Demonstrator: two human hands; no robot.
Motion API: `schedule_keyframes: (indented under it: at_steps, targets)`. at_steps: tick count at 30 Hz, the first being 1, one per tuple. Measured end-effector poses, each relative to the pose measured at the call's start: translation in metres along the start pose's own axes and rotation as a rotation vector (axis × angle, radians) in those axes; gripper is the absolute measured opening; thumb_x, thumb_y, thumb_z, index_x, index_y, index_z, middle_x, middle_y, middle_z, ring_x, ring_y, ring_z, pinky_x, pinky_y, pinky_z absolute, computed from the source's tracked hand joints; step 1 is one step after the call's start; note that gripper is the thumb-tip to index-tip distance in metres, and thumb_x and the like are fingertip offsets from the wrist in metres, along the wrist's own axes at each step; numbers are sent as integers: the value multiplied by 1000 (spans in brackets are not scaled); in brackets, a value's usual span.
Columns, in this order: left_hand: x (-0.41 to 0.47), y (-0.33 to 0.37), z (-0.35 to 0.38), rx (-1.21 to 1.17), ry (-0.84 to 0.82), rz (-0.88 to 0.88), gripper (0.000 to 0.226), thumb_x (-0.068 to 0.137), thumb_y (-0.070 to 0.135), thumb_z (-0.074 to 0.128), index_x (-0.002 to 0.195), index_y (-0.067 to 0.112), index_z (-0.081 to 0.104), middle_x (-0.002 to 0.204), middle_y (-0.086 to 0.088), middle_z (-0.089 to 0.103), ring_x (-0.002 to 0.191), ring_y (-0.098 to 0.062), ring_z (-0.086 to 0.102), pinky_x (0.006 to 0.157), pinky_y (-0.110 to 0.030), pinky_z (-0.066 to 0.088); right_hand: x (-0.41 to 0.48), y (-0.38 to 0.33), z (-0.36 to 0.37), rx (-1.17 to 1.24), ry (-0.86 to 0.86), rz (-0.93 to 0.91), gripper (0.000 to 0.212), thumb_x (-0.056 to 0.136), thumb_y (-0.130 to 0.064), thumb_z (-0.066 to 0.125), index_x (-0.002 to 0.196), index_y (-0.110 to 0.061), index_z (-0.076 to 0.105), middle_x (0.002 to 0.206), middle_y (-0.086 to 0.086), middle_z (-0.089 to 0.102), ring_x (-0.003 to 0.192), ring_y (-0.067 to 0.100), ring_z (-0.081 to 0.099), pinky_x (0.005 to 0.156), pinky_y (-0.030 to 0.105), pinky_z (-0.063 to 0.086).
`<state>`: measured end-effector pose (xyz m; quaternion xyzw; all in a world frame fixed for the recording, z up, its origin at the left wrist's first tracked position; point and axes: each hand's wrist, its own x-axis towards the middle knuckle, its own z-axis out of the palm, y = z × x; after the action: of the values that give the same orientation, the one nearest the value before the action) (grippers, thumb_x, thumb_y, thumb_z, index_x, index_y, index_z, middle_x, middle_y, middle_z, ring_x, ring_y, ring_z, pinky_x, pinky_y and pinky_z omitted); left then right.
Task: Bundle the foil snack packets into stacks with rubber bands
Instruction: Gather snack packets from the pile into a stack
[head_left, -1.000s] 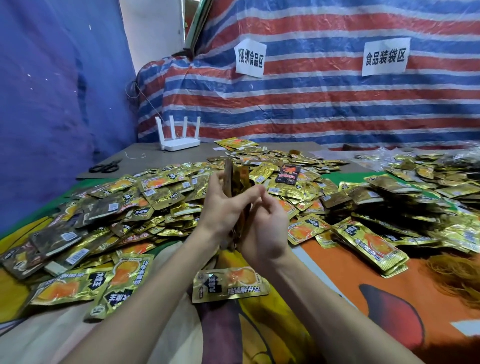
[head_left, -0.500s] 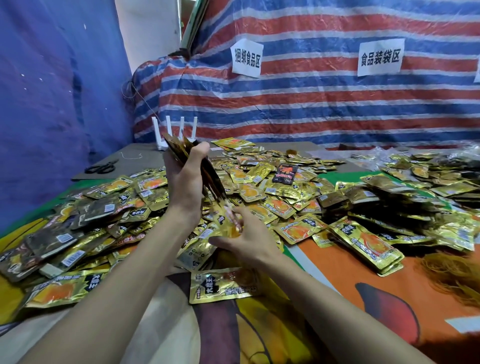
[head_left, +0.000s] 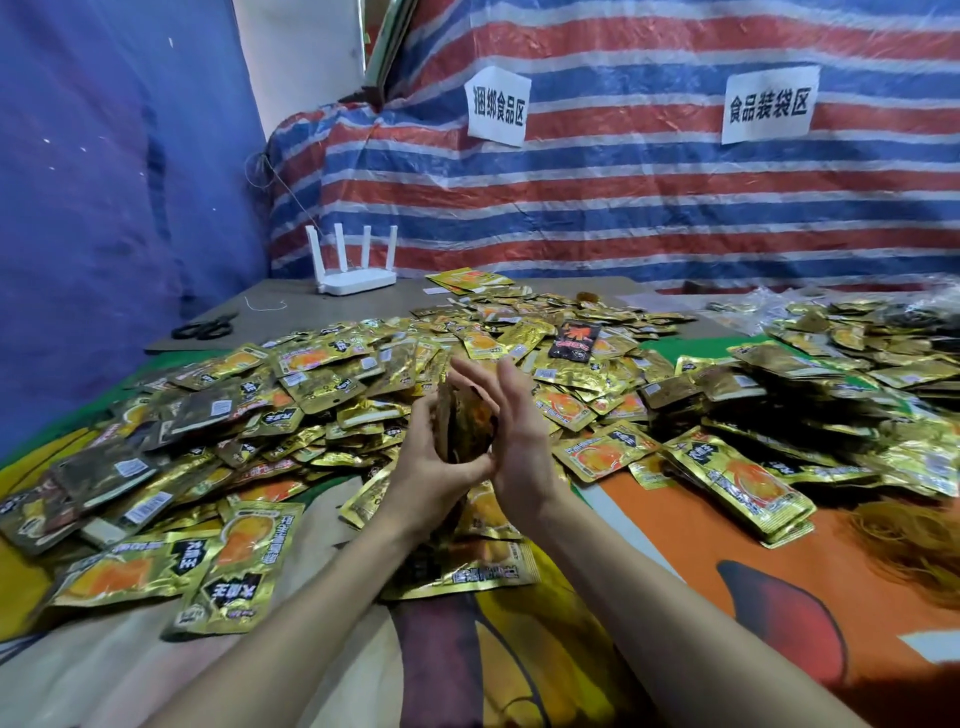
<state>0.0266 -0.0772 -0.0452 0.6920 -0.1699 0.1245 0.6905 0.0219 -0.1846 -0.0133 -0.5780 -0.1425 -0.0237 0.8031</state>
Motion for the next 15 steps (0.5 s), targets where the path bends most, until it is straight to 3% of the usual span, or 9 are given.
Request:
schedule_keyframes:
  at_steps: [3,7,10,12,15]
  targets:
    - [0,1,-3,75,-73,-34,77,60,5,81,128,16,46,118,0,64,104,6,64,83,-13,50,0,0,0,-182,23,27,43,83,-53,61,120,-34,72,118,-12,69,117,14,63,96,33,54]
    - [-2,2,-7,121,-114,-45,83,68,6,83,139,14,41,127,0,61,118,-4,60,89,-15,48,-3,-2,1,-244,6,34,53,81,-46,69,131,-30,65,128,-12,63,123,9,57,103,33,50]
    - [-5,7,-4,108,-88,-19,64,77,-11,74,130,10,46,116,-1,64,102,-2,66,80,-15,52,-7,-1,4,-414,-45,-51,61,81,-26,81,137,-30,58,133,-5,61,124,6,56,103,28,47]
    - [-7,12,-1,54,-45,14,52,81,-13,69,124,5,46,106,-6,64,90,1,68,74,-17,54,-8,-4,10,-461,-56,-94,62,82,-12,79,135,-34,58,132,-7,60,121,2,56,100,27,49]
    - [-9,21,3,-36,-16,37,49,82,-1,66,125,6,46,105,-8,63,91,-2,68,73,-20,55,-6,-17,14,-604,-54,-193,61,80,-20,76,134,-41,57,125,-12,63,112,-2,59,87,7,48]
